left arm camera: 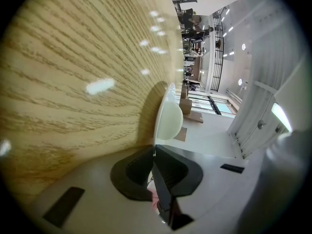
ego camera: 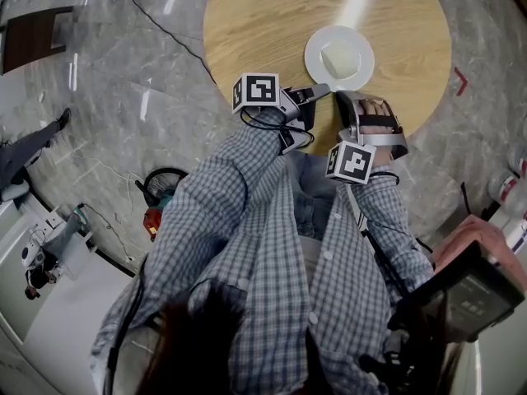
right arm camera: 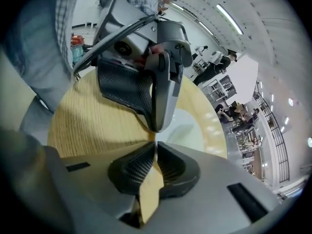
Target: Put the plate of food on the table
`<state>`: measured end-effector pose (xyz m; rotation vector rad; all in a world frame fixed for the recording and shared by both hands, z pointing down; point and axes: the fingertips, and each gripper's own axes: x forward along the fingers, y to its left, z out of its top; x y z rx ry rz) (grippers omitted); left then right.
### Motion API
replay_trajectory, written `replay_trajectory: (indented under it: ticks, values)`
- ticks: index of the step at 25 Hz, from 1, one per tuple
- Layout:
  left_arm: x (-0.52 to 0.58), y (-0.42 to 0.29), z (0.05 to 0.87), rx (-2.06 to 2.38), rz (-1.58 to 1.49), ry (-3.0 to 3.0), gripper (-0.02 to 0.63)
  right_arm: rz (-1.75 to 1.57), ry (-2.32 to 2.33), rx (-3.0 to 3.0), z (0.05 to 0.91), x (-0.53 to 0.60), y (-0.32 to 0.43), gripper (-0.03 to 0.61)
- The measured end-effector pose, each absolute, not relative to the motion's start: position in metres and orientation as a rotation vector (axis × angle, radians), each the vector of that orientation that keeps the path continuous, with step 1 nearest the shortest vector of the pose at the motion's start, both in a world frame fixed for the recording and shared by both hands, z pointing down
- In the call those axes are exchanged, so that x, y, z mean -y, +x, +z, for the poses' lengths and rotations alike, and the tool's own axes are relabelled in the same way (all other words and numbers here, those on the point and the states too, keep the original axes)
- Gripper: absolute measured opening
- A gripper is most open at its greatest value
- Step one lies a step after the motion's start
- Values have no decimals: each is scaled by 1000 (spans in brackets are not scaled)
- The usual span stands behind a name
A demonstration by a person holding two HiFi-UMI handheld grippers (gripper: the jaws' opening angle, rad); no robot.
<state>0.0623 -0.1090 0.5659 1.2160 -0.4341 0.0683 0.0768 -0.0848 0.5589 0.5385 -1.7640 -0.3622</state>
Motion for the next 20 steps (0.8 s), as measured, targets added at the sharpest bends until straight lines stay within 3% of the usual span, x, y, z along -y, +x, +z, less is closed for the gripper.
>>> replay_trajectory:
  ticks: [20]
  values:
    - [94,62,558,429,54,1228,29,-286,600,1748,564,82,89,25]
